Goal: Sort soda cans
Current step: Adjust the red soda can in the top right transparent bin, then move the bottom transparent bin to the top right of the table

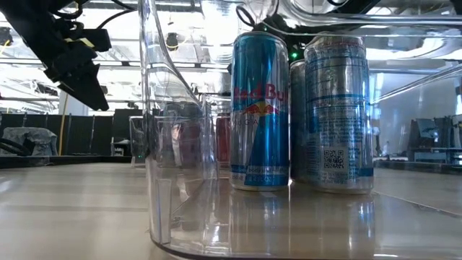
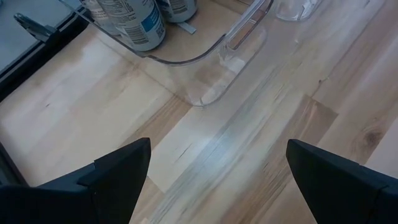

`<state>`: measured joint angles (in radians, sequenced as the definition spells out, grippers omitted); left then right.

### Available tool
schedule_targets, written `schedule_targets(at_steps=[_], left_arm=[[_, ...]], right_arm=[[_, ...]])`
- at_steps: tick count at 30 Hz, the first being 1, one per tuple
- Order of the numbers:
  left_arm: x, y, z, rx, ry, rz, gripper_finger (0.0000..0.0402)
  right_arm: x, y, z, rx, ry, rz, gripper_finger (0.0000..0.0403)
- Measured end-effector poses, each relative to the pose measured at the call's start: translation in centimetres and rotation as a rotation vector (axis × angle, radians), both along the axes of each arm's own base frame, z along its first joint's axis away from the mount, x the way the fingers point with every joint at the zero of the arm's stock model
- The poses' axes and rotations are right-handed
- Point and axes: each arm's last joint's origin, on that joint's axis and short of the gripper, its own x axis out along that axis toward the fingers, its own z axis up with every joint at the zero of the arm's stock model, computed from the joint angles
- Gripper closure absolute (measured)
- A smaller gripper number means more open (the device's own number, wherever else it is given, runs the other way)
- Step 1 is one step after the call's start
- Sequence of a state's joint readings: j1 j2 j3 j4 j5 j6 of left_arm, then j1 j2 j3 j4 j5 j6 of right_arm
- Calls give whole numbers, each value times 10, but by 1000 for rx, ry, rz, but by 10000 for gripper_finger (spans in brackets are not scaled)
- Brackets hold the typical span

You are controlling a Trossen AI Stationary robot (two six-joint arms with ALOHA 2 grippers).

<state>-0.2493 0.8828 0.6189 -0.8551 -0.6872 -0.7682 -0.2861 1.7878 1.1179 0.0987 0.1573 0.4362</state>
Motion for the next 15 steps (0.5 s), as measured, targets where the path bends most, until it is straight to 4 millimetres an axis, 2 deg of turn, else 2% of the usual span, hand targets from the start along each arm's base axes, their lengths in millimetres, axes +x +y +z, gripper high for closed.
schedule_targets(at_steps=[8,11,15], left_arm=[[0,0,0,-6,-3,3,31],[0,-1,0,-13,-4,1,31],[1,-6,1,-22,-34,-29,31]], right_arm=[[-1,22,9,-19,31,54,403],[-8,36,30,-80,22,113,403],[-33,64,77,-122,-43,191,403]])
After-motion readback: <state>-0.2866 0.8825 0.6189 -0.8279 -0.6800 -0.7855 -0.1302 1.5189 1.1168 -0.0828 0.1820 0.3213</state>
